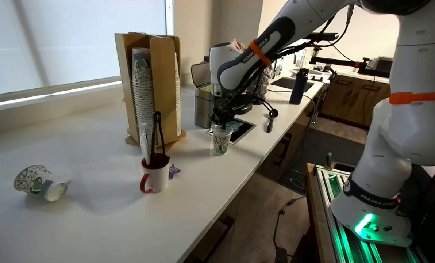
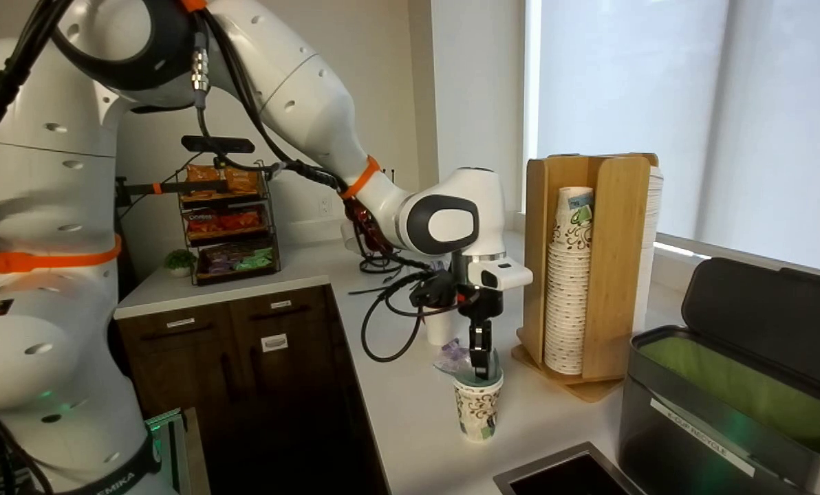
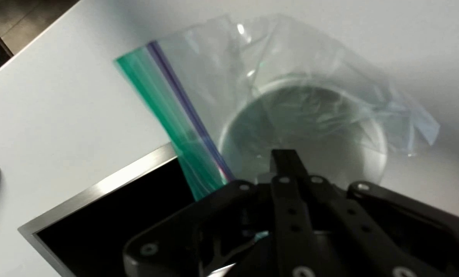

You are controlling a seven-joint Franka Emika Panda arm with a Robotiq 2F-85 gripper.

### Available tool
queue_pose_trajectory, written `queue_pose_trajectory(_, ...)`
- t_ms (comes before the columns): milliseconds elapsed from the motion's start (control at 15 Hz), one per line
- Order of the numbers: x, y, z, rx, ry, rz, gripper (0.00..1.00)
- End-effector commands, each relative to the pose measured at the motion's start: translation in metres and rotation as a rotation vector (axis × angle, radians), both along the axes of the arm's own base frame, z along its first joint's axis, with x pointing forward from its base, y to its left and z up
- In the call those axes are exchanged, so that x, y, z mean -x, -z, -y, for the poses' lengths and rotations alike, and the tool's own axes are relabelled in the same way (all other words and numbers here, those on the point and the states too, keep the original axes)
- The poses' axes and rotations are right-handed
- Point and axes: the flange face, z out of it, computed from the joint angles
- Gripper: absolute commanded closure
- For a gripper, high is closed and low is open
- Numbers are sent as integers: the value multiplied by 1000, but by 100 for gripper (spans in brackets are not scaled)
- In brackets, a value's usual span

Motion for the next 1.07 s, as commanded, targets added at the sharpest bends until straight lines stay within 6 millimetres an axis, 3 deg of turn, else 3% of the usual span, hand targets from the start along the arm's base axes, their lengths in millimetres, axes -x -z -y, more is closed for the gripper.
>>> queue_pose_trajectory(0, 10, -10, 2, -17, 2, -4, 100)
queue_pose_trajectory(133, 11, -14, 4, -21, 2, 1, 73)
queue_pose_trajectory(600, 14, -26, 8, -28, -9, 19, 22)
queue_pose_trajectory(800, 14, -34, 8, -28, -16, 35, 13)
queue_pose_trajectory(1000, 15, -46, 8, -28, -24, 62, 19)
